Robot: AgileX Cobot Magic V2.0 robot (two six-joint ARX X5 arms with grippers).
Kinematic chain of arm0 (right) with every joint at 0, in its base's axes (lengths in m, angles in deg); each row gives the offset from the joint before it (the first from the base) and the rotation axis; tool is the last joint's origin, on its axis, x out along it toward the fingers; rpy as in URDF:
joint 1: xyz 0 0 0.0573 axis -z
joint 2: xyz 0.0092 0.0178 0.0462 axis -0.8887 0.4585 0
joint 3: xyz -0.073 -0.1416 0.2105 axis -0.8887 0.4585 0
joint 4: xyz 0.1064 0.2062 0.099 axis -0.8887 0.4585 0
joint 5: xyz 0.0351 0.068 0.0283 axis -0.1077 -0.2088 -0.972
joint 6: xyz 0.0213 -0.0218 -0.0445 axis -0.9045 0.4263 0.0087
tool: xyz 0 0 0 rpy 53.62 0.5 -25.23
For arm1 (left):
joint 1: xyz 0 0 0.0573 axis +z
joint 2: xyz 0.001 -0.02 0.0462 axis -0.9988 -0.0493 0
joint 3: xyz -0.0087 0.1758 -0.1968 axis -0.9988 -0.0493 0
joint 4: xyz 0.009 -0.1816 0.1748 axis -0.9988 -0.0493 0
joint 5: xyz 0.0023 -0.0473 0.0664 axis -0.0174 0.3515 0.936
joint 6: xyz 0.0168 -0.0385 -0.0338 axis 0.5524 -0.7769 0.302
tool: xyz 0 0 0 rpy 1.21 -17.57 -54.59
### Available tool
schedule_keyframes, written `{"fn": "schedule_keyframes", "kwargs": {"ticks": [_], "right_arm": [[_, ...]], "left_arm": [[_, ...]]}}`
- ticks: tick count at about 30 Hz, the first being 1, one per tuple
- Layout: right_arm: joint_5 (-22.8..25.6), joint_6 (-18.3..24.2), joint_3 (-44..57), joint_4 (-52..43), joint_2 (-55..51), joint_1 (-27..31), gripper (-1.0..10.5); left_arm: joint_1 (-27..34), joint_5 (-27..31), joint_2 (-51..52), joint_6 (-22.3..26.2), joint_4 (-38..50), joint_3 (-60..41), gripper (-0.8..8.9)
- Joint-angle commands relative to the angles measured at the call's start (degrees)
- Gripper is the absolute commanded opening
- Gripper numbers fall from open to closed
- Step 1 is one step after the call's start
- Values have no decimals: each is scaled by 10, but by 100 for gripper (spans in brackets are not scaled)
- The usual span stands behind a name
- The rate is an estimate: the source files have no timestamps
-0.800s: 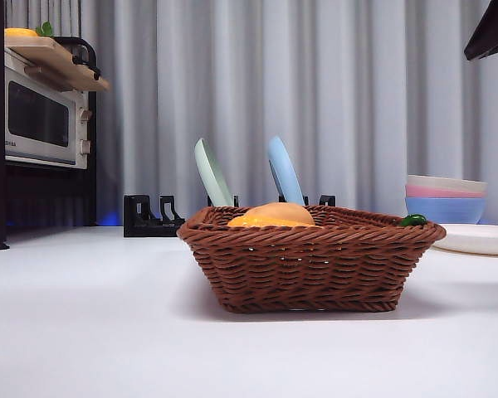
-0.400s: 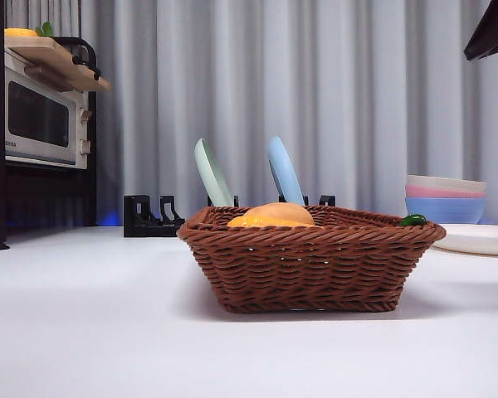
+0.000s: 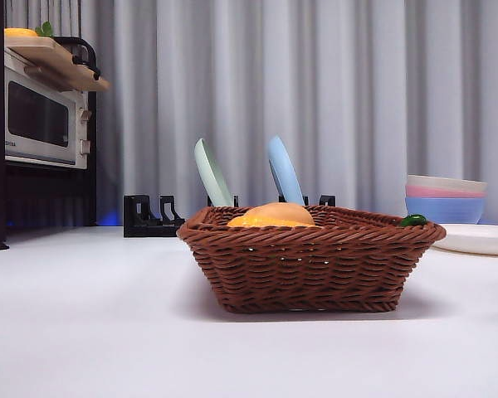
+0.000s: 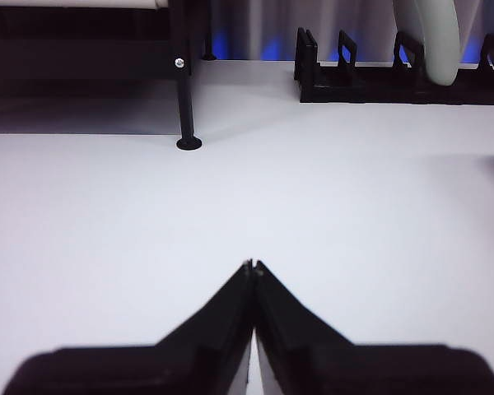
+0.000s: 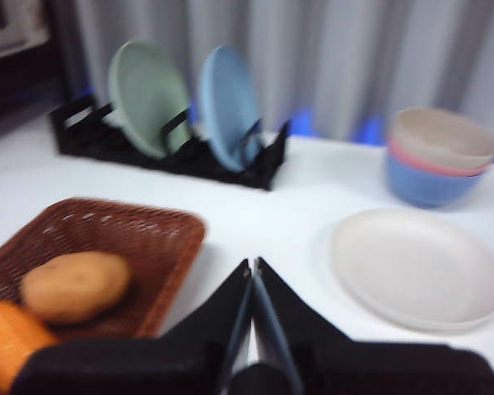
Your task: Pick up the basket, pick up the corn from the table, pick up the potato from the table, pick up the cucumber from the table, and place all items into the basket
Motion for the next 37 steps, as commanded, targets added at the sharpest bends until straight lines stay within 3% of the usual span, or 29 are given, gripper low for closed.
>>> {"fn": "schedule_keyframes", "kwargs": {"ticks": [1, 5, 11, 20, 22, 37], "right_arm": [[-26, 7, 77, -41, -62, 35, 2], [-52, 6, 181, -93, -143, 68, 2], [-53, -3, 267, -96, -233, 70, 2], [-52, -26, 268, -1, -241, 70, 1], [-52, -41, 268, -3, -231, 70, 2], [-51, -41, 268, -2, -214, 70, 2]], "left_arm": [[2, -1, 2, 6, 4, -9, -3], [2, -1, 2, 6, 4, -9, -3], [2, -1, 2, 6, 4, -9, -3], [2, -1, 2, 6, 5, -9, -3], [2, 0, 2, 6, 5, -9, -3], [2, 0, 2, 6, 5, -9, -3]]}}
